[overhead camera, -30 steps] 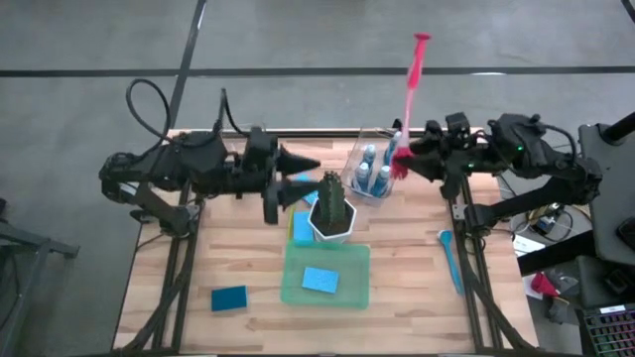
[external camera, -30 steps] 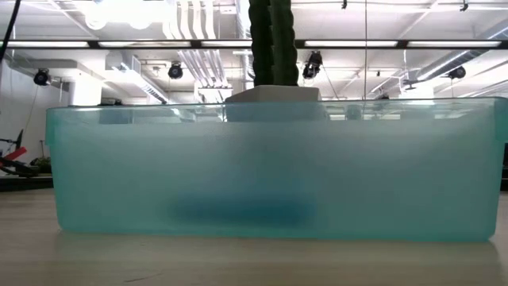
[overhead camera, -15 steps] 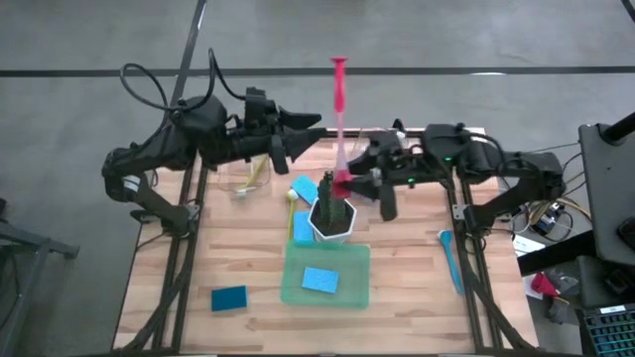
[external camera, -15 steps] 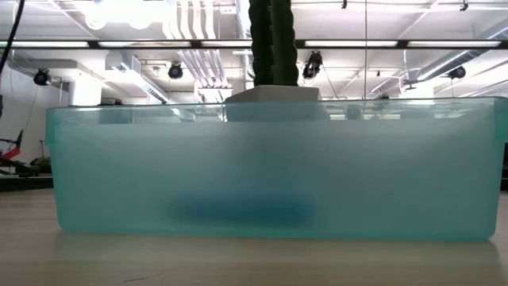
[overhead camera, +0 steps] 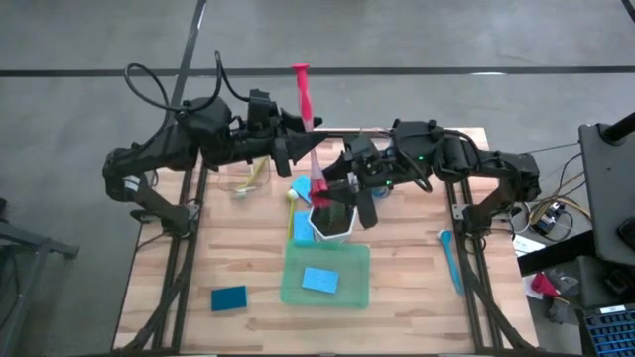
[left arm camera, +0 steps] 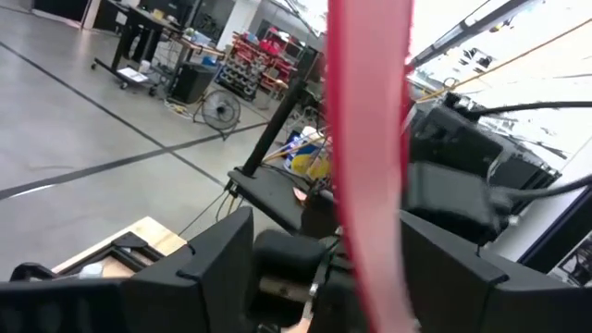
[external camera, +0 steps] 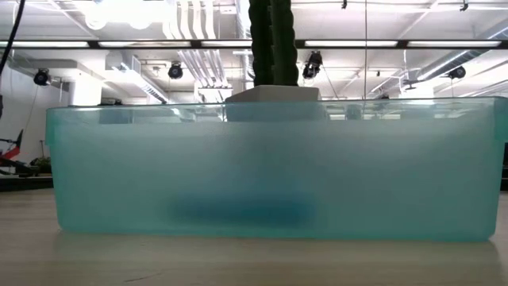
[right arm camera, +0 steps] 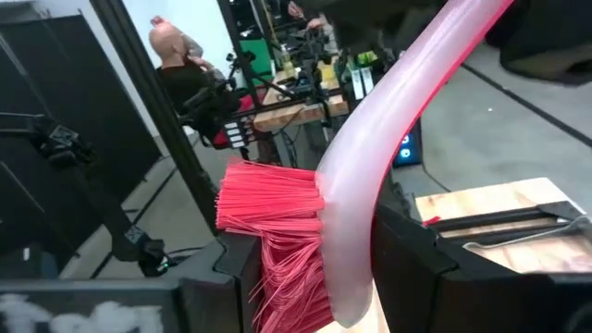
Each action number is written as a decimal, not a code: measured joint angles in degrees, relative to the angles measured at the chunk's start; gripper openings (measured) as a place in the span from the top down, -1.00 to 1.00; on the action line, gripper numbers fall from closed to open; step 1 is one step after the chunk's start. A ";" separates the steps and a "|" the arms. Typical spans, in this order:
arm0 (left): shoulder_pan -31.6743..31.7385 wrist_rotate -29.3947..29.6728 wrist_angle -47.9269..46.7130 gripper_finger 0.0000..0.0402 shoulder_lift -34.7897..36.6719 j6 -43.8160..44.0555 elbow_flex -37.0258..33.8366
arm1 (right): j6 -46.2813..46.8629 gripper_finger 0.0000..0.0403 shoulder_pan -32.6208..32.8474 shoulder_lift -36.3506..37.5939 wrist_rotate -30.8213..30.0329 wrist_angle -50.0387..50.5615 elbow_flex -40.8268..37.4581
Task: Pick & Place Kitchen Sink Supplies
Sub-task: Put the pink dish brush into the left transparent bin
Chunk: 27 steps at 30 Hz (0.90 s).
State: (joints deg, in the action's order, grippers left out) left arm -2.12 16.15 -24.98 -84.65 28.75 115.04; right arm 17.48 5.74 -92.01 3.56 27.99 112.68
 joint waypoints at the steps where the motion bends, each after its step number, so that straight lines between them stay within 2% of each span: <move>1: -0.01 -0.09 -0.38 -0.18 0.13 0.02 0.00 | -0.36 0.26 0.00 0.00 -0.44 0.77 0.48; 12: -0.01 -0.42 -1.34 0.28 1.56 -2.73 0.09 | -0.72 0.26 -0.13 1.02 -1.85 1.85 0.40; 21: -0.05 -2.19 -0.95 0.78 1.56 -3.84 0.04 | 0.52 0.24 -0.20 0.09 -2.46 1.88 0.29; 27: 0.07 -2.07 -2.09 0.77 1.93 -3.99 -0.11 | 4.58 -0.01 -0.22 1.42 -3.37 9.81 1.79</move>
State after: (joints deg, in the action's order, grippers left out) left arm -2.06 14.07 -27.07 -82.72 24.76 114.93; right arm 22.06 5.52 -90.59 0.18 37.80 114.46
